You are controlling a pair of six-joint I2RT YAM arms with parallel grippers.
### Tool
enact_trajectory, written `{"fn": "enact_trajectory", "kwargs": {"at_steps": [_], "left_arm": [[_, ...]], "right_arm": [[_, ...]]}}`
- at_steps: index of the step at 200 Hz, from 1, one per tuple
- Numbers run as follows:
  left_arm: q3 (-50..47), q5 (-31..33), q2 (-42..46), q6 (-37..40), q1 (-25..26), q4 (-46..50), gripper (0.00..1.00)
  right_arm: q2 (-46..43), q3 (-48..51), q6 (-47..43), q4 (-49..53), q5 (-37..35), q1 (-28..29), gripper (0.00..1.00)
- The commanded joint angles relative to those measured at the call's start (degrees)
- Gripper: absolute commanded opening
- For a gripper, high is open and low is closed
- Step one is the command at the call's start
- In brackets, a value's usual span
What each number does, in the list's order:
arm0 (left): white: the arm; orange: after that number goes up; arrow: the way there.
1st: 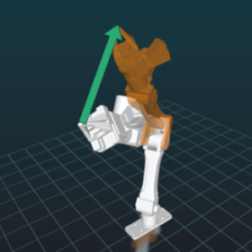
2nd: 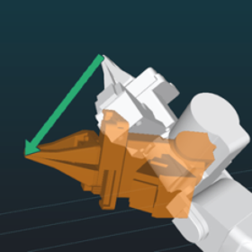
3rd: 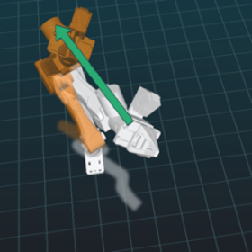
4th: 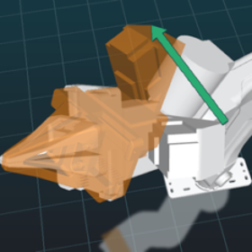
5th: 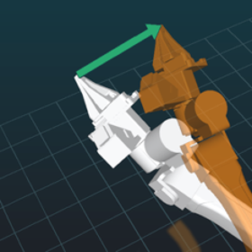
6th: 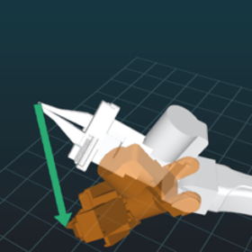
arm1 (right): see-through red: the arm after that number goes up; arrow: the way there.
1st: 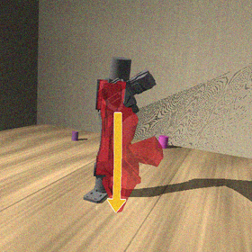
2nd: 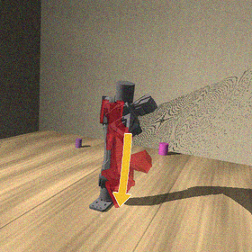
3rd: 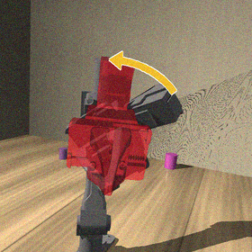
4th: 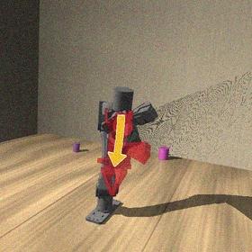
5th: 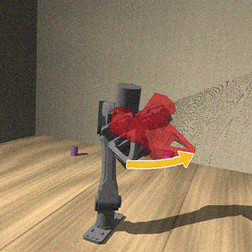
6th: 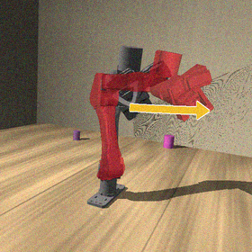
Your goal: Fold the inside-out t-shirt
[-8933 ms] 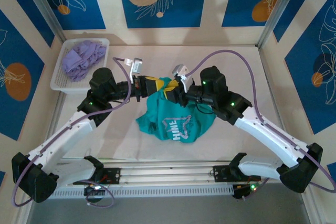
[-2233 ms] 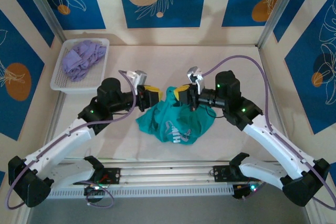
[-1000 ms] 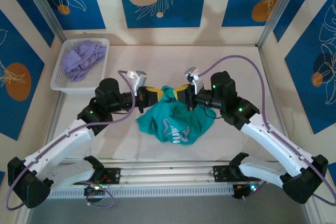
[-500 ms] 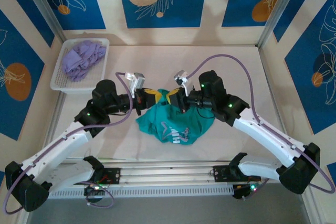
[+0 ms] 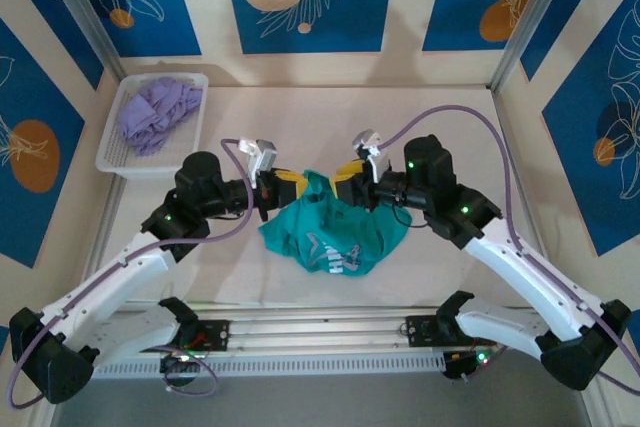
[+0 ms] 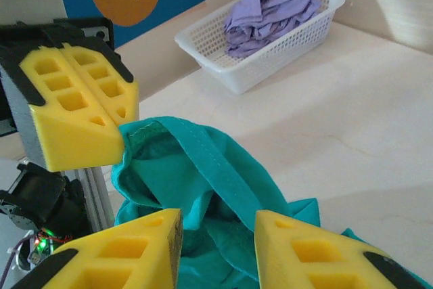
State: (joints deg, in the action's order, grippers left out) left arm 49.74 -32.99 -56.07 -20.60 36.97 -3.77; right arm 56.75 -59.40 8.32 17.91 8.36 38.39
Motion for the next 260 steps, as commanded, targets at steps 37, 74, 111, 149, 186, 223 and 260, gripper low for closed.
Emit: {"fn": "enact_trajectory", "kwargs": {"at_steps": [37,74,111,149,186,223,260], "left_arm": [[0.70,-1.10,0.44,1.09,-0.62,-0.18,0.00],[0.63,-1.08,0.41,1.09,-0.61,-0.10,0.00],[1.08,6.99,0.96,2.42,-0.60,4.88,0.00],[2.65,20.74,-0.21,5.84,-0.65,13.28,0.00],[2.30,18.96,-0.90,5.37,-0.58,12.10,0.00],[2.02,20.78,0.13,6.04,-0.54,13.58,0.00],[2.34,14.44,-0.54,5.86,0.74,11.50,0.22]], "right_arm": [[2.33,1.30,-0.92,2.05,-2.00,-0.24,0.39],[5.49,0.24,-0.95,1.51,-3.58,-0.23,0.38],[4.63,-2.83,-0.88,5.24,-7.85,-0.42,0.00],[-0.66,-4.23,0.43,5.12,-0.49,-2.04,0.00],[-0.32,-3.68,5.56,1.42,13.30,-5.41,0.00],[-0.56,-2.04,9.51,-1.85,17.57,-9.16,0.00],[1.41,-2.04,10.14,-3.10,17.18,-7.29,0.00]]}}
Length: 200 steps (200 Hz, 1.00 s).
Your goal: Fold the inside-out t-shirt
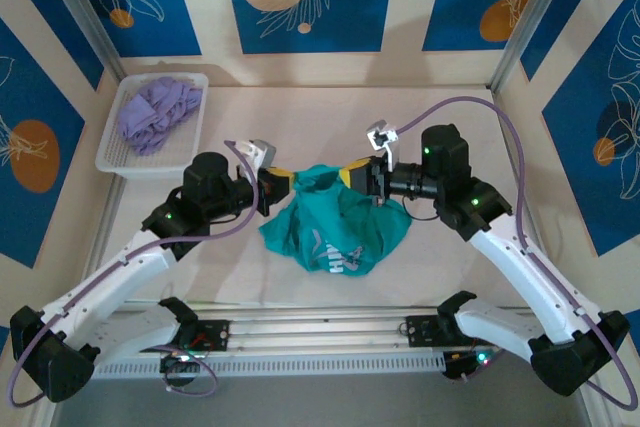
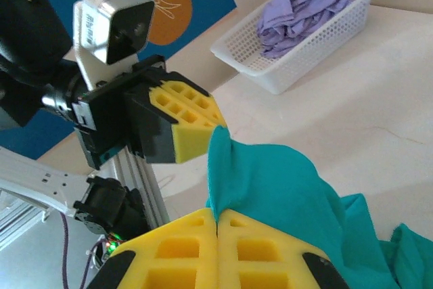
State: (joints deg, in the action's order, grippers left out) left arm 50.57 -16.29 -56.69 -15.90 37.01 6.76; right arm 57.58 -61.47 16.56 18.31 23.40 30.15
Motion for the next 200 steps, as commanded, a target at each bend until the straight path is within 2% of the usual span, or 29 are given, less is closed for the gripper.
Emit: {"fn": "enact_trajectory", "kwargs": {"at_steps": [1,18,35,64,91,115,133,156,179,200], "left_arm": [[1.58,-2.30,0.08,1.19,0.87,1.01,0.23],[2.24,-2.24,-0.49,2.02,2.59,1.14,0.39],[3.13,-0.28,-1.45,3.27,4.61,1.74,0.51],[5.15,1.98,-2.95,4.83,6.95,3.74,0.62],[3.60,9.72,-0.43,3.99,8.52,1.49,0.65],[2.08,14.41,1.57,6.53,12.41,-0.60,0.70],[3.61,17.42,0.10,9.65,15.30,1.89,0.73],[5.53,19.70,-3.01,11.83,16.33,4.53,0.75],[6.79,23.74,-5.38,12.38,16.38,5.70,0.75],[7.71,29.87,-6.82,12.21,16.35,6.85,0.66]], "right_arm": [[0.59,-0.01,1.95,-3.57,2.14,1.00,0.00],[1.39,0.03,1.81,-3.92,1.71,1.74,0.00],[1.98,0.04,1.90,-4.37,1.74,2.11,0.00],[2.60,-0.04,1.76,-4.25,0.45,2.32,0.00],[3.21,-0.57,1.97,-2.69,-2.39,2.41,0.00],[3.84,-0.82,2.77,-2.22,-4.05,2.46,0.00],[4.35,-0.96,3.05,-2.57,-3.89,2.64,0.00],[4.48,-1.11,3.16,-2.75,-3.80,2.89,0.00],[4.38,-1.10,3.04,-2.49,-3.89,2.98,0.00],[3.94,-0.94,2.64,-1.96,-4.46,2.98,0.00]]}}
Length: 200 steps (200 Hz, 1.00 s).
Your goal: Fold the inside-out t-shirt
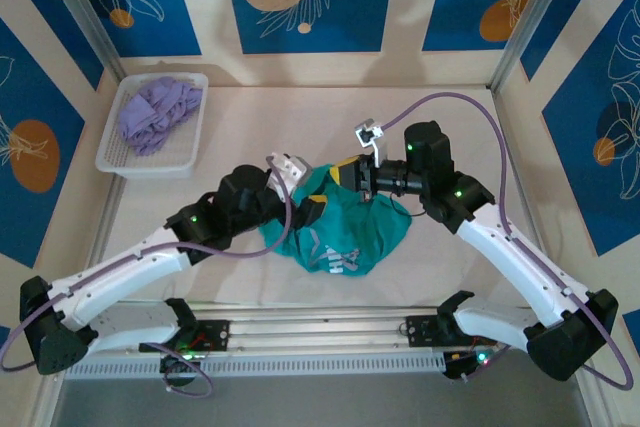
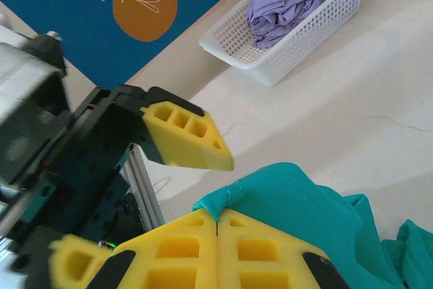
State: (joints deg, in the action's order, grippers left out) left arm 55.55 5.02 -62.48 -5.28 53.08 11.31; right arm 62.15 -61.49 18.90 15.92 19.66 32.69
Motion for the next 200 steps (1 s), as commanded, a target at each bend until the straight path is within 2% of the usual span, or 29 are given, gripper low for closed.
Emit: {"fn": "enact_trajectory", "kwargs": {"at_steps": [1,23,52,70,101,132,141,155,171,182,200], "left_arm": [[2.77,8.80,-1.09,1.59,0.28,2.35,0.66],[3.51,12.79,-2.11,1.02,0.10,3.90,0.55],[3.36,14.69,-2.54,-0.18,-0.68,4.77,0.43],[3.38,14.15,-2.27,-0.92,-1.36,4.88,0.43],[3.08,8.74,-1.48,-2.12,-2.40,3.21,0.47],[4.68,6.72,-3.19,-2.97,-3.15,4.11,0.45],[5.41,6.79,-3.80,-3.27,-3.33,4.75,0.39],[6.40,7.35,-4.48,-3.96,-3.69,5.92,0.24],[7.09,6.10,-4.50,-5.46,-4.98,7.52,0.05],[7.69,3.01,-4.22,-6.45,-6.21,9.26,0.00],[8.25,-2.92,-3.62,-8.01,-8.52,12.36,0.00]], "right_arm": [[-0.63,-0.91,0.28,0.42,-0.74,0.45,0.00],[-1.28,-0.73,-0.56,0.97,-1.52,0.46,0.00],[-2.07,-0.39,-1.25,0.98,-1.89,0.37,0.00],[-2.03,-0.47,-1.74,1.38,-2.40,0.36,0.00],[-1.99,0.03,-1.56,0.77,-1.29,0.58,0.00],[-1.93,0.50,-2.21,-1.19,0.71,1.66,0.00],[-2.00,0.50,-2.70,-1.39,1.07,2.08,0.00],[-2.33,0.50,-3.91,-1.31,0.84,2.60,0.00],[-3.35,0.39,-5.36,0.18,-3.31,2.94,0.00],[-4.56,0.56,-6.46,1.43,-8.19,3.00,0.00],[-7.50,1.93,-7.86,1.05,-13.89,3.10,0.00]]}}
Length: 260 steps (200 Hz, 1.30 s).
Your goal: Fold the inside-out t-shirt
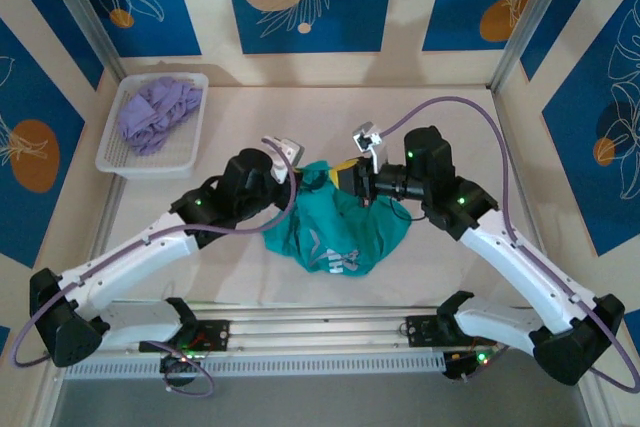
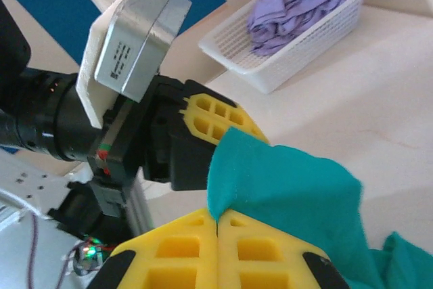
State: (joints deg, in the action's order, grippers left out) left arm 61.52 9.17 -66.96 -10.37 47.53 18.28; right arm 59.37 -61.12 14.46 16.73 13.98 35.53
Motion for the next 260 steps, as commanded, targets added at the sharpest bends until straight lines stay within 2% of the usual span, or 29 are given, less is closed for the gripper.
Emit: {"fn": "enact_trajectory", "kwargs": {"at_steps": [1,18,43,76,109,132,155,164,187,213,241,260], "left_arm": [[2.33,-7.37,0.82,-2.99,-3.10,5.60,0.00],[1.94,-11.28,1.21,-4.33,-5.50,7.27,0.04],[1.50,-13.79,0.78,-5.25,-7.93,9.01,0.11],[1.31,-20.71,0.15,-6.59,-8.94,6.88,0.22],[1.68,-21.16,-1.35,-6.24,-9.23,6.77,0.26],[2.17,-19.25,-2.16,-5.39,-9.46,8.31,0.24],[3.34,-18.21,-1.90,-4.37,-9.61,10.59,0.00],[2.92,-20.97,-0.70,-4.65,-9.68,9.47,0.00],[-0.57,-33.67,4.69,-8.76,-10.05,0.36,0.00],[-2.08,-41.60,8.32,-13.98,-12.51,-4.92,0.00],[-3.15,-45.25,9.92,-17.65,-16.00,-7.18,0.00],[-2.82,-42.09,10.13,-16.62,-17.11,-3.69,0.00]], "right_arm": [[-4.98,1.72,-3.49,0.15,-8.37,0.25,0.00],[-7.80,4.25,-3.97,-3.57,-8.82,0.33,0.00],[-10.03,7.28,-3.54,-9.43,-4.33,0.27,0.00],[-9.81,8.55,-2.47,-13.27,0.62,0.24,0.00],[-9.54,8.58,-2.40,-13.94,2.18,0.24,0.00],[-10.19,8.28,-3.32,-12.63,-0.14,0.16,0.00],[-11.08,7.49,-4.68,-9.71,-6.16,-0.28,0.00],[-10.91,6.87,-5.60,-7.99,-9.07,-0.28,0.00],[-10.41,6.33,-6.11,-5.05,-14.28,-0.28,0.00],[-10.28,5.96,-6.42,-3.03,-16.50,-0.36,0.00],[-9.21,4.32,-6.64,0.87,-18.88,-0.50,0.00],[-8.48,3.01,-6.24,3.36,-20.49,-0.72,0.00]]}}
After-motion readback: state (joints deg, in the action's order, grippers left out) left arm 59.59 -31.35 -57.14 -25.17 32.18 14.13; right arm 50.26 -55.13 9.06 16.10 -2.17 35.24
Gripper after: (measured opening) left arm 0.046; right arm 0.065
